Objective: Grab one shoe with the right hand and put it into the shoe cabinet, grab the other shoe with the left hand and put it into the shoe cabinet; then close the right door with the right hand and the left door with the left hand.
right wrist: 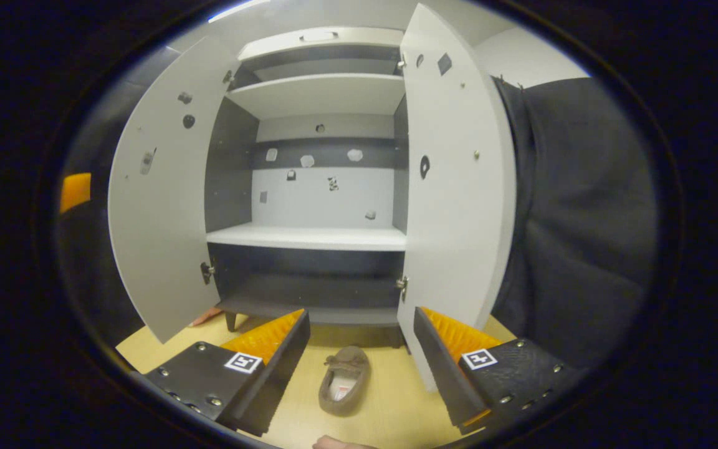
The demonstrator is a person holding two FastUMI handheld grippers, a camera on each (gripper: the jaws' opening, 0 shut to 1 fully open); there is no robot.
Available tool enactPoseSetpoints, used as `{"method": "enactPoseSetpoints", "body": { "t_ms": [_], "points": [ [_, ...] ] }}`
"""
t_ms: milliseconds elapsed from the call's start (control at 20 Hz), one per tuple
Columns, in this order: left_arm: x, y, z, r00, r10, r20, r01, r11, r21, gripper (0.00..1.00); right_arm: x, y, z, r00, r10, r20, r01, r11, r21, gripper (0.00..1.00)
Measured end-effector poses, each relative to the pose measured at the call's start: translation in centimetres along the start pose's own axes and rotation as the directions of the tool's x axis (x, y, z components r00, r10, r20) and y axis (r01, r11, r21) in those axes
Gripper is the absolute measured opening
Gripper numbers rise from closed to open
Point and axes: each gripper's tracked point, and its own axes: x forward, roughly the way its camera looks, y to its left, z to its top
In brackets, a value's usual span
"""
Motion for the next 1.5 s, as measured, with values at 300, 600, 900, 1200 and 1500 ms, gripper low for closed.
{"method": "enactPoseSetpoints", "body": {
  "t_ms": [300, 600, 900, 1200, 1500],
  "points": [
    [0.0, 0.3, -0.6, 1.000, -0.007, 0.005, 0.007, 1.000, -0.016, 0.96, 5.1, 2.5, -9.8, 0.984, 0.018, -0.177, -0.022, 0.999, -0.024, 1.00],
    [1.8, 0.9, -0.3, 1.000, 0.010, 0.030, -0.010, 1.000, 0.000, 0.95, 7.9, 5.4, -17.9, 0.940, 0.067, -0.333, -0.060, 0.998, 0.031, 0.96],
    [5.3, 0.2, 0.3, 0.999, -0.005, 0.051, 0.005, 1.000, 0.001, 0.96, 11.8, 5.6, -21.8, 0.907, 0.065, -0.415, -0.015, 0.992, 0.121, 0.75],
    [9.2, -0.8, 1.4, 0.996, -0.049, 0.073, 0.051, 0.998, -0.030, 0.96, 14.8, 6.3, -23.8, 0.894, 0.082, -0.441, 0.000, 0.983, 0.183, 0.53],
    [12.3, -2.4, 0.2, 0.990, -0.118, 0.072, 0.122, 0.991, -0.050, 0.96, 15.7, 6.0, -24.2, 0.915, 0.083, -0.394, -0.013, 0.984, 0.177, 0.05]
  ]
}}
